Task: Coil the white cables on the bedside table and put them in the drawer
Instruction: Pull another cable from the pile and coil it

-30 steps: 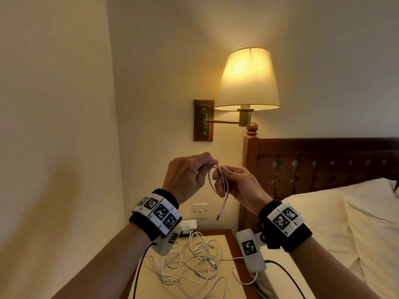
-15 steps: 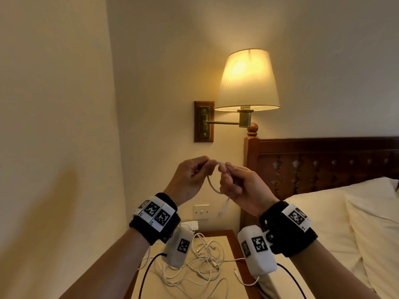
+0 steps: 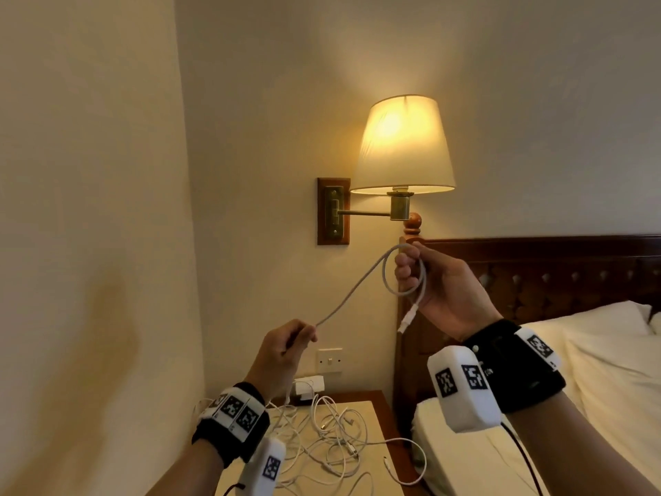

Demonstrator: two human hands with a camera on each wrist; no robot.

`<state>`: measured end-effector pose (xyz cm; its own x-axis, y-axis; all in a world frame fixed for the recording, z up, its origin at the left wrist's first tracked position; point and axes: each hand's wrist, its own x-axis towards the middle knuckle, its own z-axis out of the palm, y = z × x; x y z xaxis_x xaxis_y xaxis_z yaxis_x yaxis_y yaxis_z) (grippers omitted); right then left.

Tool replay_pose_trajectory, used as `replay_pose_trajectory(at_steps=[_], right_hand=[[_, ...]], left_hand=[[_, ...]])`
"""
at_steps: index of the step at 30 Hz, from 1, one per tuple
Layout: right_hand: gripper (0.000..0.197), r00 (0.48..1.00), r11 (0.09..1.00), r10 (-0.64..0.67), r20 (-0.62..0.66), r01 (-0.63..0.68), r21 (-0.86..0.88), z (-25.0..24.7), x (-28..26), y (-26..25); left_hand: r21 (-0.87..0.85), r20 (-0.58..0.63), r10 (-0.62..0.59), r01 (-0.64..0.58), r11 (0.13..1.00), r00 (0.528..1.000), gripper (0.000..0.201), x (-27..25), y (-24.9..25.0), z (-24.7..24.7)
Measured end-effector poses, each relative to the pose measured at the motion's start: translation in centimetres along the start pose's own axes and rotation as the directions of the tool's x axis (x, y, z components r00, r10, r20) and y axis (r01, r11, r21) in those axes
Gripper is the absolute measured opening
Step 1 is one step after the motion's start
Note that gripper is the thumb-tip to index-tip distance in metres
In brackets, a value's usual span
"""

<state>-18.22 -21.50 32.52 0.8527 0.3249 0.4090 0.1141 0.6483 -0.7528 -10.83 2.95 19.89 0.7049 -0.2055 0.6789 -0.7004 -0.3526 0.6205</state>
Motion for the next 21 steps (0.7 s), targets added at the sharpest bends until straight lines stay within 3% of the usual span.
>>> replay_pose_trajectory(at_steps=[3,6,10,13,15,18,21], right_hand=[[0.023,1.000,0.978,0.002,-0.018,-0.005,-0.210,-0.4,0.3,0.1],[0.029,0.998,0.881,-0.040,-0.044,0.014,-0.472,-0.6,0.7,0.9],[0.034,0.997,0.724,-0.080,0.010,0.065,-0.687,-0.5,0.9,1.7],[0.035,0.996,0.601,-0.085,0.025,0.071,-0.796,-0.5,0.7,2.4],[0.037,0.996,0.587,-0.056,0.064,0.085,-0.805,-0.3,0.6,2.8],[0.036,0.995,0.639,-0.032,0.090,0.090,-0.764,0.2,0.5,3.1],[0.036,0.998,0.699,-0.006,0.066,0.051,-0.713,0.1,0.6,2.9]], left_hand=[[0.200,0.113,0.081,-0.103,0.974,0.990,0.028,-0.1,1.5,0.6],[0.361,0.299,0.210,-0.314,0.878,0.931,0.032,0.8,5.4,1.2],[0.397,0.224,0.501,-0.548,0.736,0.836,0.031,1.9,9.3,0.3],[0.442,0.192,0.599,-0.614,0.654,0.777,0.024,2.7,10.5,0.1],[0.463,0.153,0.637,-0.624,0.630,0.756,0.021,3.3,10.5,0.0],[0.485,0.043,0.634,-0.571,0.663,0.772,0.026,4.1,10.2,0.0],[0.372,-0.059,0.509,-0.454,0.809,0.859,0.027,4.8,10.0,0.1]])
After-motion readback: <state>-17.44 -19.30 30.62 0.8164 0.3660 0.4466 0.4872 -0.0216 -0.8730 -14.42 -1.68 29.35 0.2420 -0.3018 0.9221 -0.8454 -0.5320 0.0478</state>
